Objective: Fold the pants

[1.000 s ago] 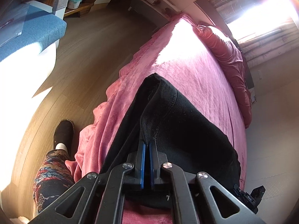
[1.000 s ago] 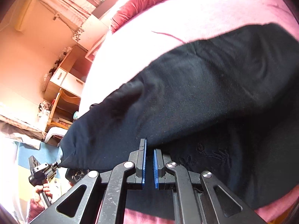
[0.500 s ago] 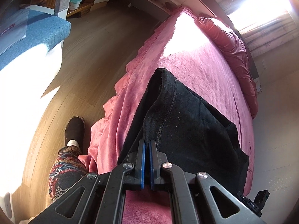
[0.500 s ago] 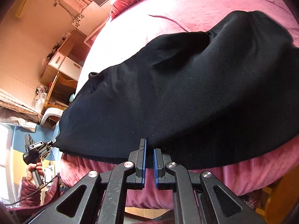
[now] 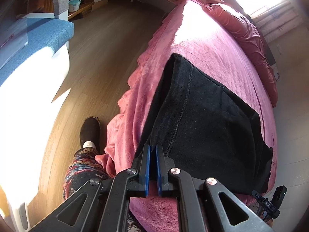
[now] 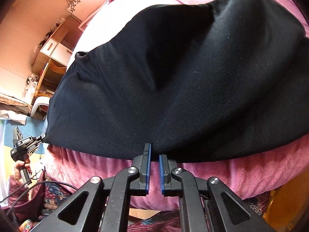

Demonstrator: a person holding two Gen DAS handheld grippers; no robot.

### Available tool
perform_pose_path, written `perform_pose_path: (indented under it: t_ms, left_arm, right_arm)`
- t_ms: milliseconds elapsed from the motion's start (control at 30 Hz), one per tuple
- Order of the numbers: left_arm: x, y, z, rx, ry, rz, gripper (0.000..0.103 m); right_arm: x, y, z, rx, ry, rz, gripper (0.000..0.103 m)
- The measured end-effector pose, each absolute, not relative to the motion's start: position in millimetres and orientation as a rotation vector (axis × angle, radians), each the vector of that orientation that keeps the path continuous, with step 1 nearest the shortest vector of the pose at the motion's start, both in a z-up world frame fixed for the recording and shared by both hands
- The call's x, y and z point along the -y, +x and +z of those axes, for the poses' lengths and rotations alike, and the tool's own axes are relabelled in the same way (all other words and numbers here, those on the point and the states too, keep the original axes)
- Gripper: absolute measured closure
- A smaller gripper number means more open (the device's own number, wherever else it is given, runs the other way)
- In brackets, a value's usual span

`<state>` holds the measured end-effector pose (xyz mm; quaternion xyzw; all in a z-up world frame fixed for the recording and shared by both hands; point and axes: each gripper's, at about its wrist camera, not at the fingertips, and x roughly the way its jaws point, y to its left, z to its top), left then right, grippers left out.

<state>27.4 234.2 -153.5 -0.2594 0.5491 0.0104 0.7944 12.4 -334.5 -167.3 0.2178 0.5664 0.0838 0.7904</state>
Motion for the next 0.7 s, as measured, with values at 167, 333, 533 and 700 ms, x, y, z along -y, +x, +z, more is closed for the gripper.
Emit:
perform_pose_path:
  t_ms: [167,333,533,700]
  left_arm:
    - [-235.2,27.1,-113.1,-1.043,-0.46,0.131,0.079]
    - [-202.9,35.7,-83.7,-0.928,-0.42,0.055,0.077]
    - [-108.3,56.1,-94.8,-0.975,-0.355,-0.224,0.076]
    - [-15.5,56.5,-117.6,-1.067,-0.233,-0.46,0.076]
  right_arm:
    - [349.9,4.7,-143.4,-1.168,0.452,0.153,0.067]
    - [414.2,-13.1,-119.5,-1.056,0.548,0.011,0.067]
    - [510.5,-9.2,-118.0,-0.935,0.684,-0.221,0.074]
    - [579.0,11.6,-120.7,-0.856,0.788,-0.344,0.077]
